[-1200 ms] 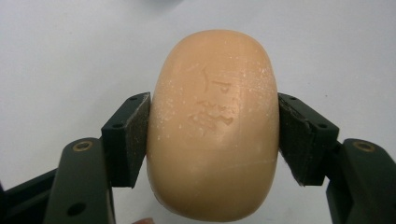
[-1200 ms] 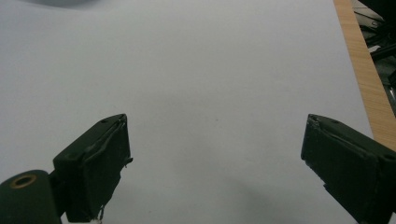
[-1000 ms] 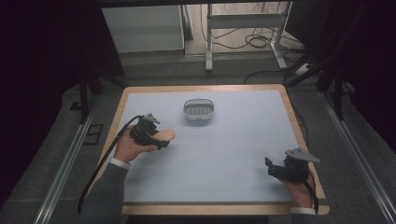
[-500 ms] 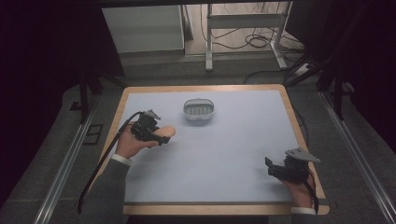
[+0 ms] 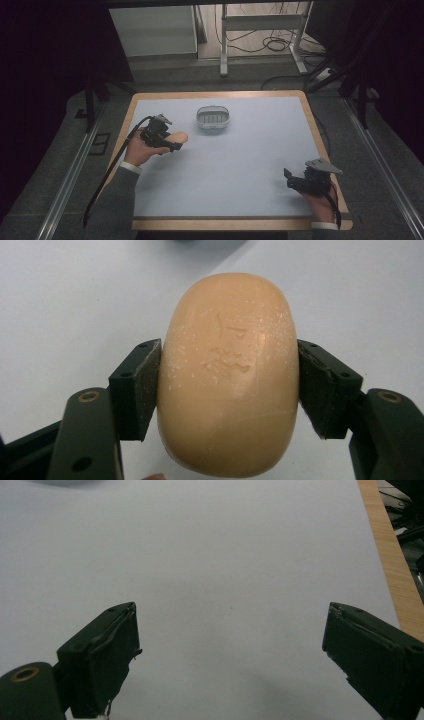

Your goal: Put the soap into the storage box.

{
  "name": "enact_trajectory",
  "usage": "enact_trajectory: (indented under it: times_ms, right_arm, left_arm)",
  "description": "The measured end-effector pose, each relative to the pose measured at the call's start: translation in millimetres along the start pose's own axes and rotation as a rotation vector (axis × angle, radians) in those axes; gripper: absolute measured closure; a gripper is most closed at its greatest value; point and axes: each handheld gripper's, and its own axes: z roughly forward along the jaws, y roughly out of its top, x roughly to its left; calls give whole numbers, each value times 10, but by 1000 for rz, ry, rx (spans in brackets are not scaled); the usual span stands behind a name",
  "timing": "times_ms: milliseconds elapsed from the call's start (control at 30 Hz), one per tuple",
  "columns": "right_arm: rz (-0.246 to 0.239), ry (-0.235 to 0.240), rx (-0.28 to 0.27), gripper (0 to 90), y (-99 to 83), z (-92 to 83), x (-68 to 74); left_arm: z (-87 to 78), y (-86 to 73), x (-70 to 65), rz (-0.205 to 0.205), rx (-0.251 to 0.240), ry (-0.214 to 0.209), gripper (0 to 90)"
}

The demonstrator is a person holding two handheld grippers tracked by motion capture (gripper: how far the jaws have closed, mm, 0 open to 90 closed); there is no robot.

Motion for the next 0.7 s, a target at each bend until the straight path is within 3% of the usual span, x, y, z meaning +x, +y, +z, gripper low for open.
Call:
enact_trajectory:
  times_ms: [700]
  right_arm:
    - [0,-6,5,79,-5,2,-11]
  left_arm:
    - [18,149,-7,15,-4,6,325]
